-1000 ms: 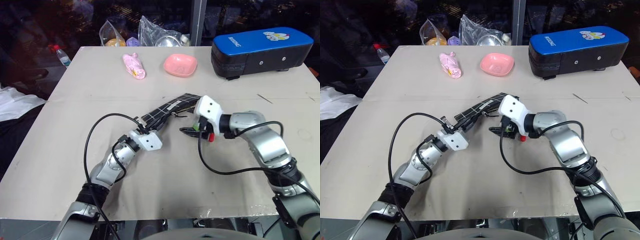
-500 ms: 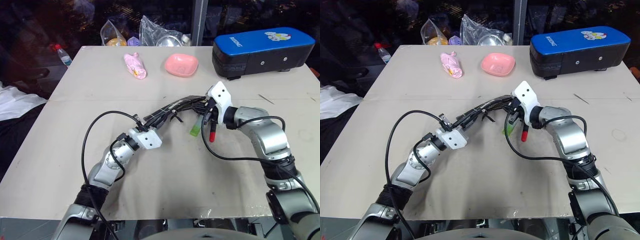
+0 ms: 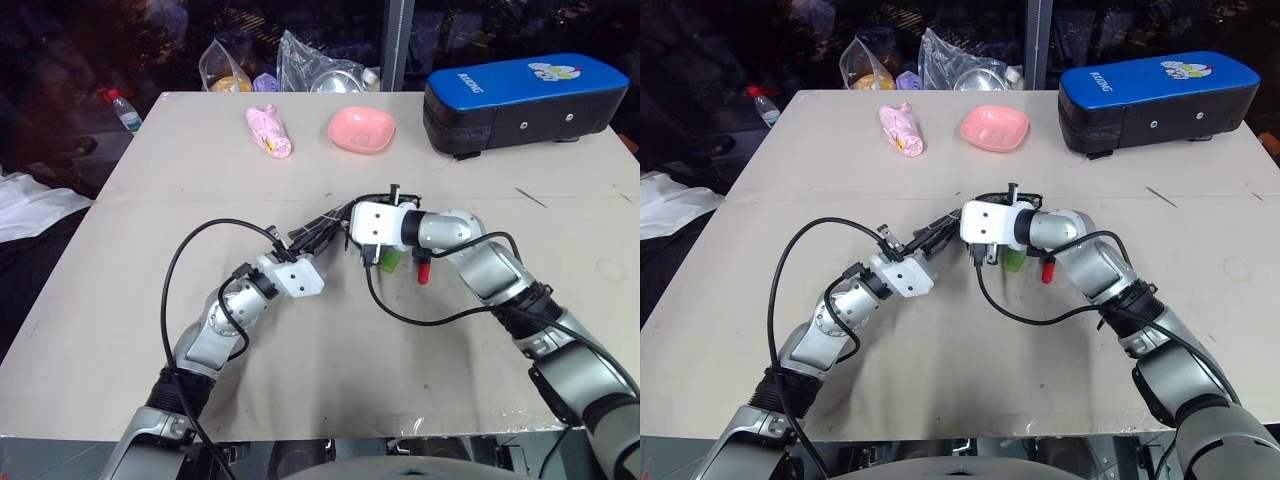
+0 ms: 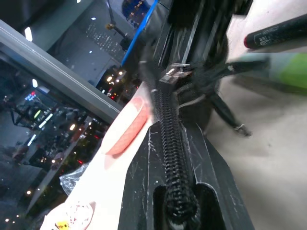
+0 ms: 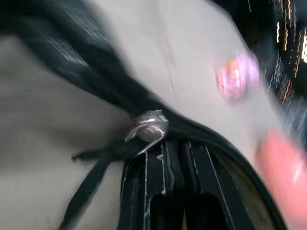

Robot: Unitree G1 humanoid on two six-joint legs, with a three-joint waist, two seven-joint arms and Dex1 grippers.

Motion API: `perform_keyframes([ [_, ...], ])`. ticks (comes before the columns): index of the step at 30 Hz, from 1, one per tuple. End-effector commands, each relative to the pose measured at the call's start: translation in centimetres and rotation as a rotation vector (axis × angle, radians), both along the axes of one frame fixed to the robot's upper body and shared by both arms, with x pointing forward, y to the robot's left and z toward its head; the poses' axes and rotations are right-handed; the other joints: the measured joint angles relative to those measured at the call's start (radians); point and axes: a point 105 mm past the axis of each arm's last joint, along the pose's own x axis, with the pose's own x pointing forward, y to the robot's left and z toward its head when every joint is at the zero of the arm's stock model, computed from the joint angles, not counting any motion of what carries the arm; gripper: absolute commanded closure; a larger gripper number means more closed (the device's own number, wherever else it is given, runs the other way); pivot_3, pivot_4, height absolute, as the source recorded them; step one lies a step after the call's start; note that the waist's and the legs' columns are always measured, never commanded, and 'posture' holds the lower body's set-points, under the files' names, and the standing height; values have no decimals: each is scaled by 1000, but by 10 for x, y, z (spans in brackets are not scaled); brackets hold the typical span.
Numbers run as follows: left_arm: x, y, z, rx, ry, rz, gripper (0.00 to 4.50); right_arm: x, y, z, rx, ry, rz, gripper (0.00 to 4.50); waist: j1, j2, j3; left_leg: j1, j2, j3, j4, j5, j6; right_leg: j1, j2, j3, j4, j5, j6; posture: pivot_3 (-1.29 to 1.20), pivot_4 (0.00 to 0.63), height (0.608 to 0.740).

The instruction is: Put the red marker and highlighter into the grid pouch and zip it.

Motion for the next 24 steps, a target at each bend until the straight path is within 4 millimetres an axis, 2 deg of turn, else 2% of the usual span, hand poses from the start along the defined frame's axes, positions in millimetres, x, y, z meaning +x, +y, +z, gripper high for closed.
perform_keyframes([
  [1,0,-4,16,-20,-50,-14,4500,-2,14,8,-101,-204,114,2906,0,0,0,0,0,1,0,0,0,0,0,0,0,0,0,0,150,717],
  [3,0,-4,17,-25,-50,-9,4500,4,15,7,-145,-252,101,2222,1,0,0,0,0,3,0,0,0,0,0,0,0,0,0,0,150,717],
  [7,-1,-4,17,-29,-46,-6,4500,8,19,8,-157,-288,93,499,1,0,0,0,1,5,0,0,-1,0,0,0,1,0,0,0,150,717],
  [9,-1,-4,17,-30,-43,-3,4500,9,19,7,-162,-287,83,118,1,0,0,0,1,6,0,0,-1,-1,0,1,1,0,0,0,150,717],
  [15,1,-4,14,-34,-30,7,4500,11,14,12,-100,-262,45,118,1,0,0,0,1,6,0,1,-1,-1,0,1,1,0,0,0,150,717],
  [18,3,0,13,-52,-14,35,4500,8,1,24,35,-118,-3,118,2,0,0,0,1,6,0,1,-1,-1,0,1,1,0,0,0,150,717],
  [24,4,6,12,-81,2,70,4500,-16,-31,51,279,135,-12,118,4,0,0,0,1,6,1,0,-1,-1,0,2,1,0,0,0,150,717],
])
